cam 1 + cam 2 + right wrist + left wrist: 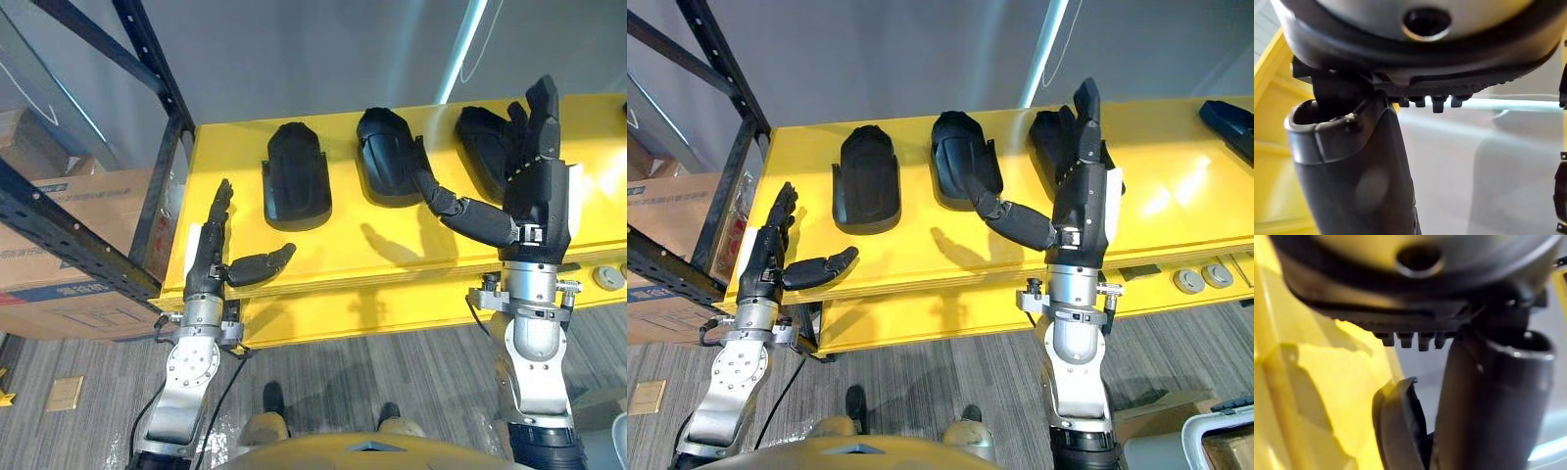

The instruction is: Walk over and take three plastic housings, then place them on the shelf

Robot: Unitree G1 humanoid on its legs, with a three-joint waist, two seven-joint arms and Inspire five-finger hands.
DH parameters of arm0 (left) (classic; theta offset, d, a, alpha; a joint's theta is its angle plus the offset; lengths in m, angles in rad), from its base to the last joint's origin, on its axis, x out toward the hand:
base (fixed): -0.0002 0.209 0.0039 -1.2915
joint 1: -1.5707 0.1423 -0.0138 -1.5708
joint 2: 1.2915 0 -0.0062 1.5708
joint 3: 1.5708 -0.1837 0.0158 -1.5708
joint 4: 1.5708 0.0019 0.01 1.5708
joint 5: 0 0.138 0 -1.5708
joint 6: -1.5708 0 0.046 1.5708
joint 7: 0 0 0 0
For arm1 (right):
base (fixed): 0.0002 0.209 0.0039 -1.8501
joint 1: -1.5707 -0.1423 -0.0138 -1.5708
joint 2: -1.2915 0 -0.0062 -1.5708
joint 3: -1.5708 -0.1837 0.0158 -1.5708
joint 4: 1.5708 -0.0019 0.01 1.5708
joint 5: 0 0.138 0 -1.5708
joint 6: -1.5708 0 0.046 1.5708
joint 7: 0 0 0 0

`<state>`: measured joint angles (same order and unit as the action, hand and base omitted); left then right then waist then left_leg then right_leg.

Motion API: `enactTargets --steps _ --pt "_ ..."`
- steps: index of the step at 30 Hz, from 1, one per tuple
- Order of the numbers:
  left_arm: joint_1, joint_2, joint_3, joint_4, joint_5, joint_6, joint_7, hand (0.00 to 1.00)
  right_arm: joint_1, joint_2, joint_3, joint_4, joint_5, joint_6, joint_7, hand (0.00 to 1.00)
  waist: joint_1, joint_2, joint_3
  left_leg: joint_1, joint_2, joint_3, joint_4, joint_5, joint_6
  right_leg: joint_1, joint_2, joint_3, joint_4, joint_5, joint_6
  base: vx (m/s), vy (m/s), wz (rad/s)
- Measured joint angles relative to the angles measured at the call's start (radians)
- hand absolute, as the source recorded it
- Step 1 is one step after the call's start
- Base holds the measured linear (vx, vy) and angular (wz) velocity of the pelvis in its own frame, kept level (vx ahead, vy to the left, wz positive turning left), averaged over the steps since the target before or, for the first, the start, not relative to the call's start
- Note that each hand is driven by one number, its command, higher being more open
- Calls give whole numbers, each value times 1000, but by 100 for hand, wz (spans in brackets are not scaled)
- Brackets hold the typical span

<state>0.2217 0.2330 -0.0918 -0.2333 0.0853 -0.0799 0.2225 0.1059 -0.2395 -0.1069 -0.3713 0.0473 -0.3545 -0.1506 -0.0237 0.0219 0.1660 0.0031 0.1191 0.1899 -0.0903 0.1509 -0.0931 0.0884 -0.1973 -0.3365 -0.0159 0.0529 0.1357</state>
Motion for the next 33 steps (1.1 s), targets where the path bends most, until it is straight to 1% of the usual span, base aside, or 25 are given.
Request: enactTargets --steps 1,2,4,7,11,12,17,20,22,24,28,33 --pt "-4 0 0 18 0 4 3 100 4 1 0 0 0 2 -6 100 -6 0 0 1 0 1 0 -1 -1 -1 0 1 1 0 0 29 -10 -9" --pt "-29 0 -5 56 1 24 21 100 8 2 -2 0 1 3 -16 100 -9 1 1 3 1 9 0 -2 -2 -6 0 10 2 -1 -1 21 -8 -13" --pt "-50 0 -9 79 2 41 44 100 10 2 -2 0 3 3 -16 100 -11 3 2 4 3 21 0 -4 -4 -19 0 23 14 -3 -4 -3 -6 -18" --pt "-81 0 -14 106 4 46 78 100 22 2 -1 0 12 4 -16 100 -16 4 2 8 6 35 0 -5 -6 -28 1 38 22 -4 -6 -26 -5 -15" --pt "-136 0 -13 168 5 72 149 100 36 2 0 0 17 12 -14 100 -28 6 4 9 11 54 0 -8 -9 -46 3 63 33 -10 -13 -55 -2 -15" --pt "-151 0 -13 187 5 80 169 100 36 2 0 0 17 15 -13 100 -34 6 4 8 13 59 0 -9 -9 -51 5 68 34 -11 -11 -52 -6 -15" --pt "-218 0 -14 262 5 86 229 100 38 2 1 0 18 17 -5 100 -40 10 6 15 16 74 0 -9 -10 -56 7 83 37 -11 -9 -23 -6 -9" --pt "-235 1 -12 276 5 86 249 100 38 2 2 0 19 19 4 100 -40 10 6 14 16 83 0 -9 -7 -65 7 95 39 -8 -10 9 -1 -10" --pt "-259 1 -12 303 4 86 261 100 37 2 4 2 41 26 16 100 -40 11 6 13 16 86 0 -7 -5 -69 7 98 40 -2 -5 11 -2 -2" --pt "-285 1 -12 326 4 86 275 100 34 2 9 4 48 42 19 100 -41 11 6 13 15 86 0 -5 -5 -71 7 99 46 -3 -7 0 0 0" --pt "-316 1 -10 359 4 86 296 100 29 2 37 9 57 56 34 100 -53 11 8 14 15 86 0 -5 -5 -72 7 99 50 -3 -8 0 0 0" --pt "-381 1 1 406 0 86 321 100 -8 2 54 10 57 68 36 100 -60 15 38 11 16 93 0 -6 -5 -88 7 111 63 -9 -15 -25 2 -4"
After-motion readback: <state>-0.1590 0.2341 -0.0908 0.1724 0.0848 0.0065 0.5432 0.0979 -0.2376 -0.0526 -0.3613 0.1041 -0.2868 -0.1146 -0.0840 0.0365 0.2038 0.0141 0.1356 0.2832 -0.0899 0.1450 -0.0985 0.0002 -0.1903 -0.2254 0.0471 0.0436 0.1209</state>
